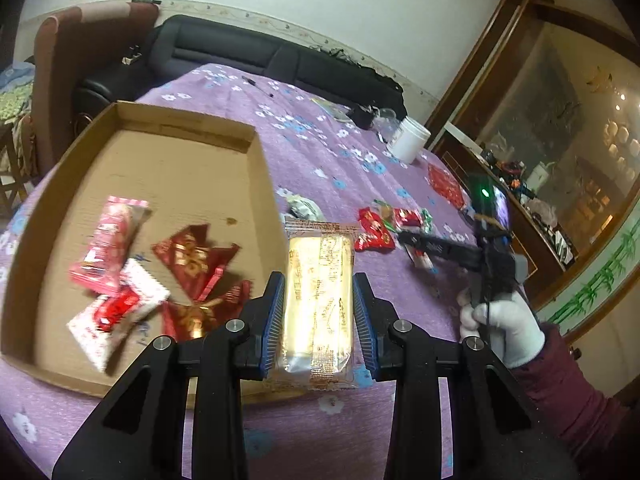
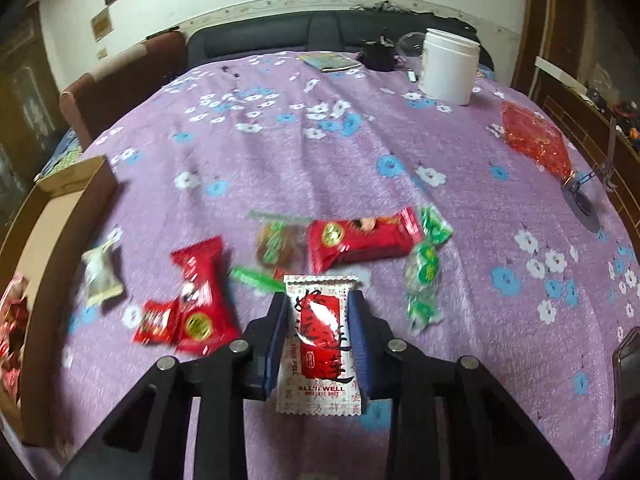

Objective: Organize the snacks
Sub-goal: 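Place both held snacks into the cardboard tray and open both grippers, then grasp a red candy with the right gripper while the left gripper grasps another red candy, then drop both held red candies into the cardboard tray and open both grippers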

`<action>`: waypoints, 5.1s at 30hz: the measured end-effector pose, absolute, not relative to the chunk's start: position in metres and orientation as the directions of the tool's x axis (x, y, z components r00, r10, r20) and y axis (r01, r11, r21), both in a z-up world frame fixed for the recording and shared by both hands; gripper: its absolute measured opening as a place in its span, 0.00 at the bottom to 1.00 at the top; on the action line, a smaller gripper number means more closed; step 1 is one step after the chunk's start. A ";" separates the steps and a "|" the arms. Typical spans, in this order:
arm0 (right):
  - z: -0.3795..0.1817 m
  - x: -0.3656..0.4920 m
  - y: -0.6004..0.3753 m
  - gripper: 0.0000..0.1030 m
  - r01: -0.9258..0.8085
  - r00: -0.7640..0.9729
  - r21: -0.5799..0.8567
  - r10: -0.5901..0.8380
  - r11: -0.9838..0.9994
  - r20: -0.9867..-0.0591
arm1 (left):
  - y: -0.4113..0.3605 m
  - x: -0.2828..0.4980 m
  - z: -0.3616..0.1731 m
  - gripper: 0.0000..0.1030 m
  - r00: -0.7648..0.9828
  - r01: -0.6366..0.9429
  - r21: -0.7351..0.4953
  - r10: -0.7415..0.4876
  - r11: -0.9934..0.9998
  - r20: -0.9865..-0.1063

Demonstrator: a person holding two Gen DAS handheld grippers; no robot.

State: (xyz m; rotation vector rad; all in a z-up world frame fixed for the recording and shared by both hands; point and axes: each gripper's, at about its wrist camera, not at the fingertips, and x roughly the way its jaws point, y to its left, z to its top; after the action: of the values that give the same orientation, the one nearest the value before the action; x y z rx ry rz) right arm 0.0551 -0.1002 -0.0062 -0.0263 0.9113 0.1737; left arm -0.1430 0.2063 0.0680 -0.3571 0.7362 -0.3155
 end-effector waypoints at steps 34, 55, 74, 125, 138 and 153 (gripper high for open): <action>0.022 0.045 0.141 0.34 -0.607 0.334 0.233 0.510 0.760 -0.793 | 0.344 -0.045 0.047 0.32 0.681 -0.161 -0.510 -0.279 0.845 -0.677; 0.051 0.013 0.013 0.53 -0.475 0.586 0.130 0.423 0.870 -0.691 | 0.297 -0.120 0.076 0.56 0.731 -0.082 -0.633 -0.386 0.770 -0.563; 0.036 0.006 -0.141 0.65 -0.253 0.683 0.193 0.316 0.948 -0.658 | 0.147 -0.125 0.073 0.59 0.586 0.178 -0.483 -0.486 0.858 -0.648; -0.010 0.036 -0.136 0.21 -0.299 0.508 0.362 0.468 0.883 -0.723 | 0.042 -0.006 0.027 0.21 0.555 0.335 -0.081 -0.266 0.939 -0.788; -0.007 0.032 -0.141 0.20 -0.287 0.545 0.368 0.467 0.884 -0.696 | 0.102 -0.053 0.074 0.21 0.634 0.274 -0.192 -0.327 0.942 -0.700; 0.047 0.015 -0.044 0.20 -0.475 0.495 0.306 0.538 0.825 -0.682 | 0.281 -0.041 0.068 0.21 0.664 -0.085 -0.245 -0.128 0.966 -0.737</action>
State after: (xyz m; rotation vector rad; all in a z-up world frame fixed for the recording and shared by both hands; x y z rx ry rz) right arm 0.0153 -0.0440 0.0469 0.0813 0.8551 0.6148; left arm -0.0413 0.2809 0.0679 -0.2695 0.8469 -0.0247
